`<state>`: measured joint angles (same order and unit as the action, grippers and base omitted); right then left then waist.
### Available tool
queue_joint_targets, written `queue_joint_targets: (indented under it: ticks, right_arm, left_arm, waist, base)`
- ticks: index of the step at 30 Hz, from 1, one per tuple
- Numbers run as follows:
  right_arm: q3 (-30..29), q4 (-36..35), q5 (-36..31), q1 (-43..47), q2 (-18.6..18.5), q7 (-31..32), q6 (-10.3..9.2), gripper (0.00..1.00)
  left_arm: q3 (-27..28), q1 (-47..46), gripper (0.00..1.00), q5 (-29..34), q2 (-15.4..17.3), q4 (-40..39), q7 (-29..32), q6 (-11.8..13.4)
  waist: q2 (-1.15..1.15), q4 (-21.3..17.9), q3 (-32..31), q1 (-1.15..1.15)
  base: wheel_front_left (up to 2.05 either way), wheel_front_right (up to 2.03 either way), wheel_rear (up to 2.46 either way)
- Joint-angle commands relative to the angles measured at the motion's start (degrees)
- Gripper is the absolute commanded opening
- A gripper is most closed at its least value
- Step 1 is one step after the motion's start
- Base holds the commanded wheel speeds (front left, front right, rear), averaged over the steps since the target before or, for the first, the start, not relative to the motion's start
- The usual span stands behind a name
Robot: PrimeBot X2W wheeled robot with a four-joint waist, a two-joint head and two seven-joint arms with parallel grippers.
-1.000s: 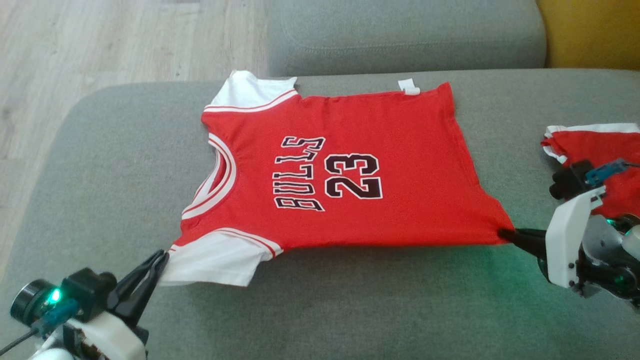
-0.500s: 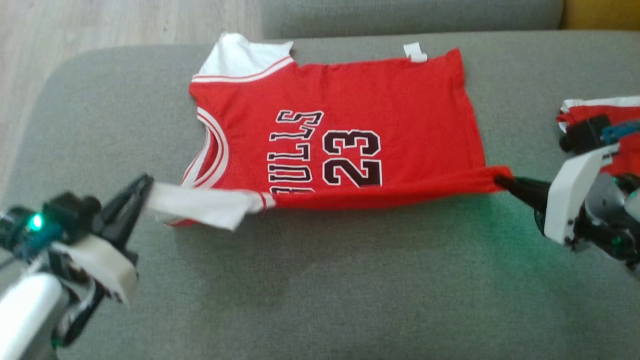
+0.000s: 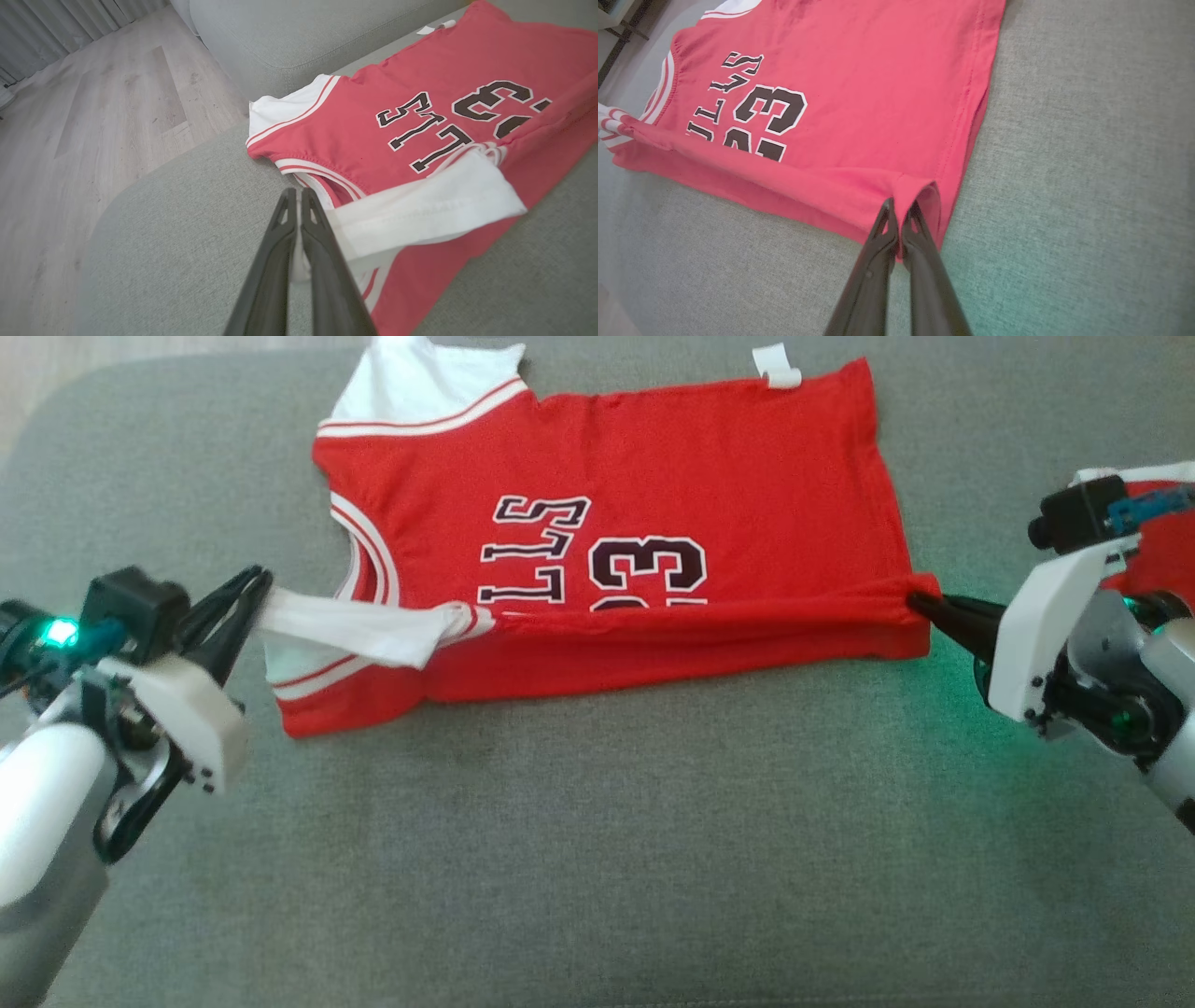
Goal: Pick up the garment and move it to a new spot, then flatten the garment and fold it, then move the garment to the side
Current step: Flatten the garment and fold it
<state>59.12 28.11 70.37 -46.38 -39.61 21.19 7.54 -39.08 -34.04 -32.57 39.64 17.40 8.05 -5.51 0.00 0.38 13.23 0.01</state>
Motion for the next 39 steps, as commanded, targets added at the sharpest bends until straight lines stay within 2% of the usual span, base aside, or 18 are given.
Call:
queue_joint_targets:
  ticks: [1, 8, 9, 10, 11, 16, 21, 23, 25, 29, 31, 34, 39]
  right_arm:
    - [-0.6, 0.2, -0.8, -1.4, -0.3, 0.0, -0.05, 0.0]
    - [-0.7, 4.0, -2.6, -4.6, 2.4, -1.4, -0.05, 0.0]
    - [-0.9, 4.8, -3.1, -5.2, 2.8, -2.2, -0.05, 0.41]
    - [-1.3, 5.6, -3.4, -5.7, 3.2, -3.1, -0.05, 1.0]
    - [-1.7, 6.3, -3.7, -6.2, 3.7, -4.2, -0.05, 1.0]
    - [-5.0, 9.3, -4.5, -7.8, 5.9, -12.1, -0.05, 1.0]
    - [-8.9, 9.9, -5.0, -6.8, 8.2, -24.8, -0.05, 1.0]
    - [-10.1, 9.7, -5.9, -5.7, 9.4, -30.1, -0.05, 1.0]
    - [-10.8, 9.7, -6.4, -5.1, 10.0, -32.5, -0.05, 1.0]
    - [-15.4, 9.5, -10.3, -1.5, 13.3, -36.0, -0.05, 1.0]
    - [-20.9, 7.7, -15.4, 0.8, 15.0, -36.1, -0.05, 1.0]
    - [-30.9, 3.4, -26.3, 7.8, 19.1, -36.2, -0.05, 1.0]
    - [-46.3, -5.1, -42.5, 21.6, 29.2, -36.2, -0.05, 1.0]
  left_arm:
    - [1.9, -4.5, 0.0, 0.7, 1.7, 0.4, 0.1, -0.4]
    - [-0.8, -10.7, 0.0, 2.3, -1.2, 7.3, -1.0, -1.4]
    - [-0.9, -11.7, 0.0, 2.5, -1.7, 8.3, -1.6, -1.4]
    - [-0.8, -12.8, 0.65, 2.8, -2.3, 9.4, -2.5, -1.4]
    - [-0.7, -13.7, 1.0, 3.1, -3.0, 10.5, -3.5, -1.2]
    - [1.6, -17.5, 1.0, 3.8, -7.1, 15.9, -12.0, 2.3]
    - [4.7, -17.7, 1.0, 2.7, -11.2, 18.4, -21.2, 5.5]
    - [6.9, -16.5, 1.0, 1.9, -12.5, 17.3, -22.6, 7.1]
    - [8.1, -15.5, 1.0, 1.7, -13.1, 16.2, -22.8, 7.9]
    - [15.7, -8.7, 1.0, 4.0, -15.1, 4.8, -23.0, 11.4]
    - [19.2, -3.5, 1.0, 6.1, -16.5, -0.7, -23.0, 12.9]
    - [22.8, 4.5, 1.0, 9.1, -19.1, -6.8, -23.0, 14.1]
    - [27.6, 15.1, 1.0, 12.2, -24.2, -11.8, -23.0, 14.0]
  waist:
    - [0.0, -0.3, 1.1, -0.01]
    - [0.0, -0.5, 3.6, -0.01]
    - [0.0, -0.5, 4.0, -0.01]
    - [0.0, -0.4, 4.3, -0.01]
    - [0.0, -0.4, 4.6, -0.01]
    - [0.0, 0.0, 5.1, -0.01]
    - [0.0, 0.6, 3.3, -0.01]
    - [0.0, 0.8, 2.0, -0.01]
    - [0.0, 0.8, 1.3, -0.01]
    - [0.0, 0.7, -1.1, -0.01]
    - [0.0, 0.5, -2.1, -0.01]
    - [0.0, 0.1, -3.5, -0.01]
    - [0.0, -0.2, -4.8, -0.01]
  base:
    - [0.0, 0.0, 0.0]
    - [0.0, 0.0, 0.0]
    - [0.0, 0.0, 0.0]
    - [0.0, 0.0, 0.0]
    - [0.0, 0.0, 0.0]
    - [0.0, 0.0, 0.0]
    - [0.0, 0.0, 0.0]
    - [0.0, 0.0, 0.0]
    - [0.0, 0.0, 0.0]
    - [0.0, 0.0, 0.0]
    - [0.0, 0.0, 0.0]
    - [0.0, 0.0, 0.0]
    - [0.0, 0.0, 0.0]
